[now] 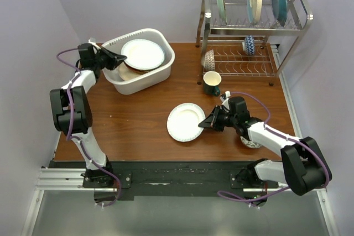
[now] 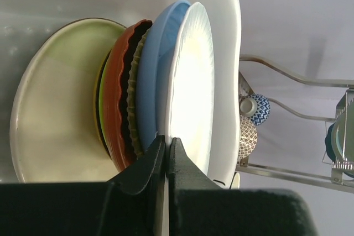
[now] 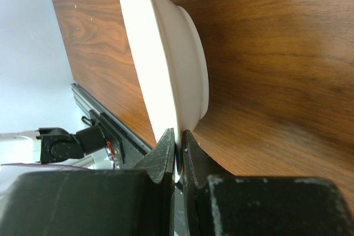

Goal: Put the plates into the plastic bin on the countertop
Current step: Place the plate in the plastic bin.

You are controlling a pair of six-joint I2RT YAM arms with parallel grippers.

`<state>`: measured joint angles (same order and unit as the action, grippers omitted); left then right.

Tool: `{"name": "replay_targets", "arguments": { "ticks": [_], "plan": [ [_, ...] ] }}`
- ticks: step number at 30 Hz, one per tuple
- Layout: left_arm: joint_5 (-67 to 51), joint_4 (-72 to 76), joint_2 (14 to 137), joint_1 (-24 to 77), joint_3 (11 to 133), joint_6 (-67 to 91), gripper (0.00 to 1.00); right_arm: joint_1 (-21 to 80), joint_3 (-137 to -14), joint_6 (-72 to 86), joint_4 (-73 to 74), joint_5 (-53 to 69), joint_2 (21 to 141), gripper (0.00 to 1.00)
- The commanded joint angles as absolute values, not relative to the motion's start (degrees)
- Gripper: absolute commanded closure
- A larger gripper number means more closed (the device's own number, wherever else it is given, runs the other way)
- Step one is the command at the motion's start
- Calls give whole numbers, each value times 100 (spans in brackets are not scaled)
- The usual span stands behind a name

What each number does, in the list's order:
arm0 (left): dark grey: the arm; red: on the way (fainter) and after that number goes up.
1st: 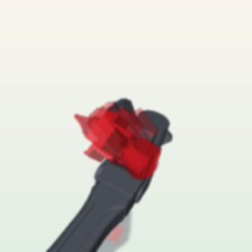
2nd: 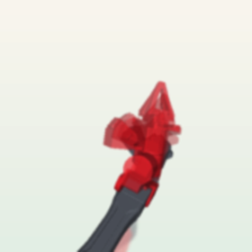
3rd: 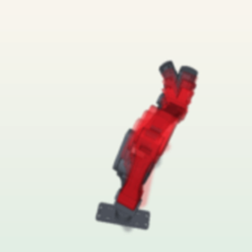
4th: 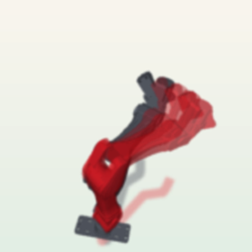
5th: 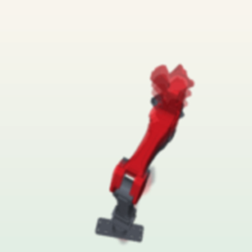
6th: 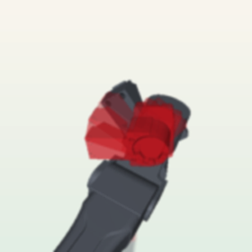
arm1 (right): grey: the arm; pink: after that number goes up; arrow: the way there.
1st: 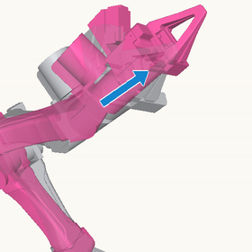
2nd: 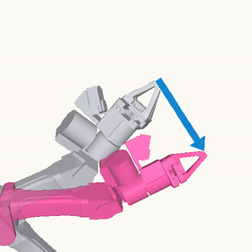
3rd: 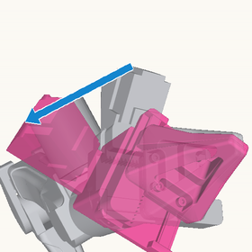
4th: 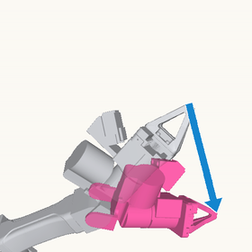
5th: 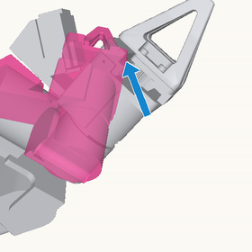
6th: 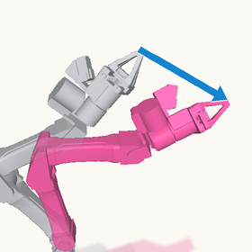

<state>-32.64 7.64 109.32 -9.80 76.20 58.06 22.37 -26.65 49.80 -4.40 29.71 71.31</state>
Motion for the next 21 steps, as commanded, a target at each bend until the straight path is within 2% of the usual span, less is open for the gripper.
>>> {"name": "replay_targets", "arguments": {
  "ticks": [1, 3, 4, 6, 9, 14, 21],
  "plan": [
    [-3252, 598, 10899, -1116, 7559, 5265, 83, 2250, -2566, 4772, -396, 3023, 7198, 99],
    [-3138, 441, 10846, -1116, 7559, 5134, 73, 2241, -2558, 4764, -378, 3032, 7207, 99],
    [-3094, 405, 10820, -1134, 7550, 5107, 60, 2250, -2558, 4755, -378, 3024, 7207, 98],
    [-3024, 256, 10767, -1177, 7567, 5036, 47, 2241, -2549, 4755, -378, 3032, 7207, 98],
    [-2900, 18, 10740, -1204, 7699, 4923, 35, 2241, -2549, 4755, -387, 3032, 7225, 98],
    [-3049, -185, 10609, -1213, 7770, 4816, 26, 2250, -2558, 4755, -404, 3041, 7225, 98],
    [-3410, 668, 9819, -1204, 7655, 4922, 13, 2250, -2558, 4764, -413, 3050, 7225, 98]
  ]
}}
